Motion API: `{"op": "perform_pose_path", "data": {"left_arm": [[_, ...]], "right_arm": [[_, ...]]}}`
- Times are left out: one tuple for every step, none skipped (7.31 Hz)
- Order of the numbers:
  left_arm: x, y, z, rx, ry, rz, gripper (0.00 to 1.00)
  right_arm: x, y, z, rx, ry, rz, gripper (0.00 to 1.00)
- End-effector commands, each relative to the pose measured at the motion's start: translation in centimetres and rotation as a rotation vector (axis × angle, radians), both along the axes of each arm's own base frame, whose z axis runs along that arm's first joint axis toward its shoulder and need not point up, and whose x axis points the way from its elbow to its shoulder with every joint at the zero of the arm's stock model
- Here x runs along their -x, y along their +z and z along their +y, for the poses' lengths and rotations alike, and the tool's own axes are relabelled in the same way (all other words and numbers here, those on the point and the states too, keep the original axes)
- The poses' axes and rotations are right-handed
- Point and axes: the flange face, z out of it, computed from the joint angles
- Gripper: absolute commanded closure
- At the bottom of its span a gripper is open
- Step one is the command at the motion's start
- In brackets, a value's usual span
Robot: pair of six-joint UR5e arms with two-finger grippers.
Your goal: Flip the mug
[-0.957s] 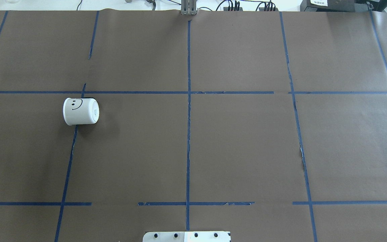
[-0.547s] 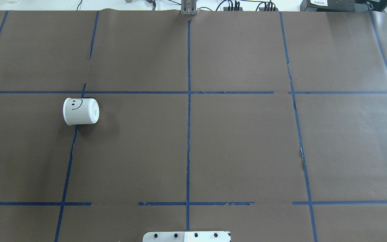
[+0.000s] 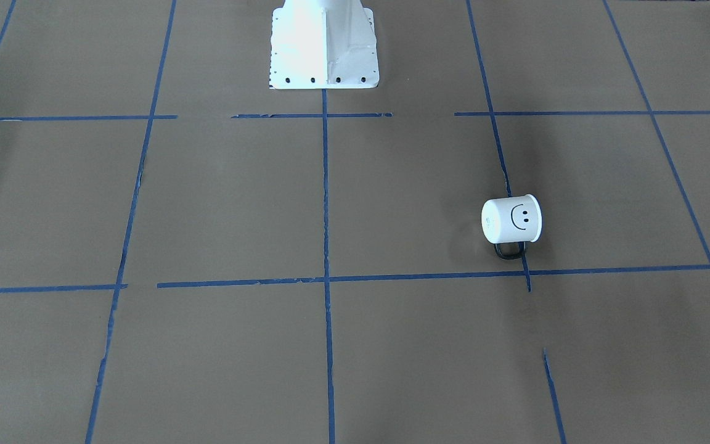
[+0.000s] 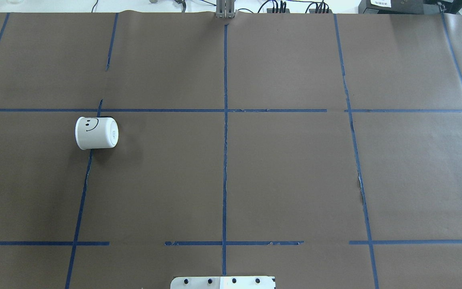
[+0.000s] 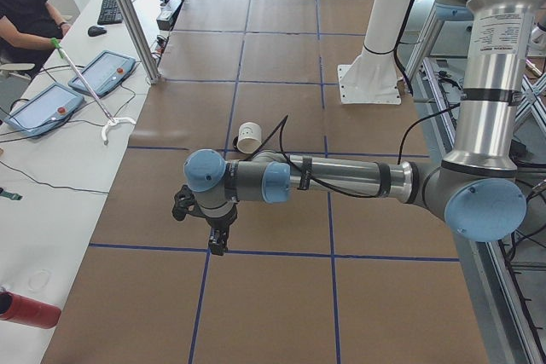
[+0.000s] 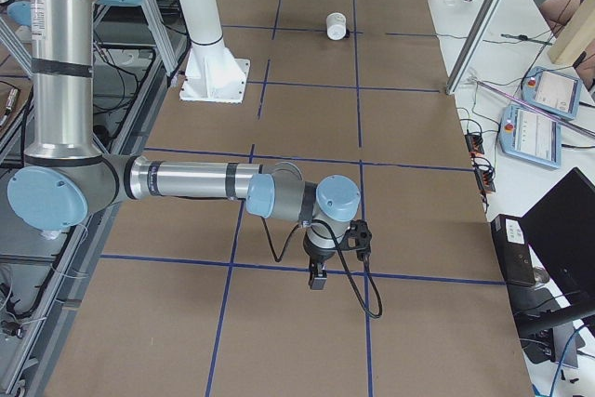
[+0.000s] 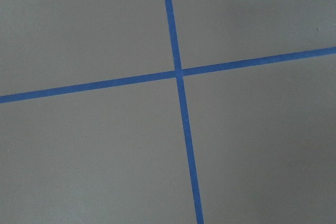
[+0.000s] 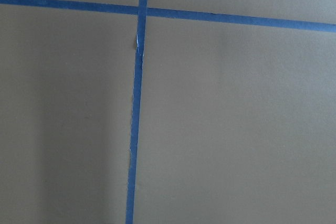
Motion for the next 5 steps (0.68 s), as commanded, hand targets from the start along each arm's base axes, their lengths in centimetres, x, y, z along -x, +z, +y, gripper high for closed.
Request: {"op": "perform_pose_path", "data": {"left_arm": [[-0.5, 0.8, 0.1, -0.072, -0.046, 0.071, 0.00], [-1.3, -1.0, 0.0, 0.031, -0.173, 0.203, 0.00], [-1.6, -1.6, 0.5, 0.030, -0.246, 0.236, 0.00], [-1.7, -1.7, 1.5, 0.042, -0.309, 0.266, 0.00], [-2.8, -1.9, 2.7, 0.063, -0.380, 0.305, 0.00]], "right_arm": [[0.0, 0.0, 0.0, 0.000, 0.000, 0.000, 0.00], [0.0, 0.1, 0.1, 0.001, 0.000, 0.000, 0.00], [0.0, 0.0, 0.0, 0.000, 0.000, 0.000, 0.00], [0.0, 0.0, 0.0, 0.000, 0.000, 0.000, 0.00], [0.0, 0.0, 0.0, 0.000, 0.000, 0.000, 0.00]]}}
